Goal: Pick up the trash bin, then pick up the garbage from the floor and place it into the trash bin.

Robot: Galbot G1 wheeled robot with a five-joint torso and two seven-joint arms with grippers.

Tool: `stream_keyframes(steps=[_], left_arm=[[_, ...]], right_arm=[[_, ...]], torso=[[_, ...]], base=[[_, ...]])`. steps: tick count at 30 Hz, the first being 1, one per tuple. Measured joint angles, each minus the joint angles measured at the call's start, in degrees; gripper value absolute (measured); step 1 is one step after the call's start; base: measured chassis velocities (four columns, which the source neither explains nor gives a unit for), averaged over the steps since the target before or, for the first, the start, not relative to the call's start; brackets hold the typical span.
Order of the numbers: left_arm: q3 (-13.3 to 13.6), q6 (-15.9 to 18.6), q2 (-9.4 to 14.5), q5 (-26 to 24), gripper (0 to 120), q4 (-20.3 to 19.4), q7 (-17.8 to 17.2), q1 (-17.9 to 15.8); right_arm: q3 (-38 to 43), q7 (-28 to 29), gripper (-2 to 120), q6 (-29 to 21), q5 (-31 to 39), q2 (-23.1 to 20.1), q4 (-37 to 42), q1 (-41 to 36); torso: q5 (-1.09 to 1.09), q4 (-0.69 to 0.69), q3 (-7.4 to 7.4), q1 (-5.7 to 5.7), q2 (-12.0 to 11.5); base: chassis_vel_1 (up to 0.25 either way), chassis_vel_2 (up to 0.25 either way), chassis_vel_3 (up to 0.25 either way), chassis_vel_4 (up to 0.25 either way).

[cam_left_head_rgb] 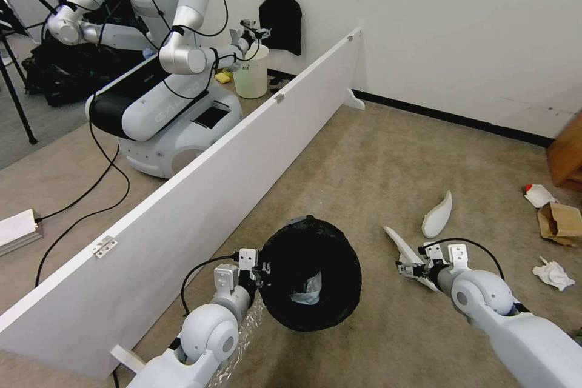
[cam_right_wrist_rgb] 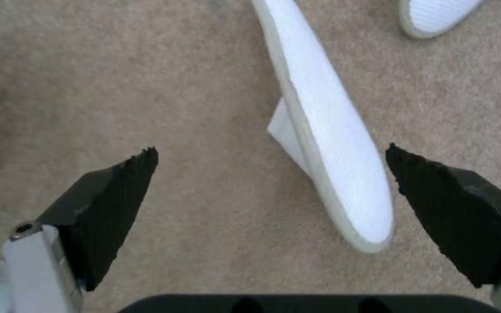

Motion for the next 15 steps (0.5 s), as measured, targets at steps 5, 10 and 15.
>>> stream_keyframes(steps=[5, 10, 15], left_arm=[[-0.02, -0.08, -0.03, 0.00, 0, 0.20, 0.02, 0.00], [-0.09, -0.13, -0.09, 0.01, 0, 0.39, 0.02, -0.03], [-0.17, -0.15, -0.18, 0.02, 0, 0.58, 0.02, -0.08]], right_arm=[[-0.75, -0.63, 100, 0.27, -2.02, 0.80, -2.13, 1.06], [-1.19, -1.44, 100, 0.57, -4.61, 1.38, -3.76, 1.46], [-1.31, -2.23, 100, 0.95, -7.08, 2.13, -5.41, 1.79]], torso=[[0.00, 0.00, 0.00, 0.00, 0.00], [0.00, 0.00, 0.00, 0.00, 0.00], [0.01, 0.00, 0.00, 0.00, 0.00]], base=[[0.000, 0.000, 0.000, 0.000], [0.000, 0.000, 0.000, 0.000], [0.000, 0.000, 0.000, 0.000]])
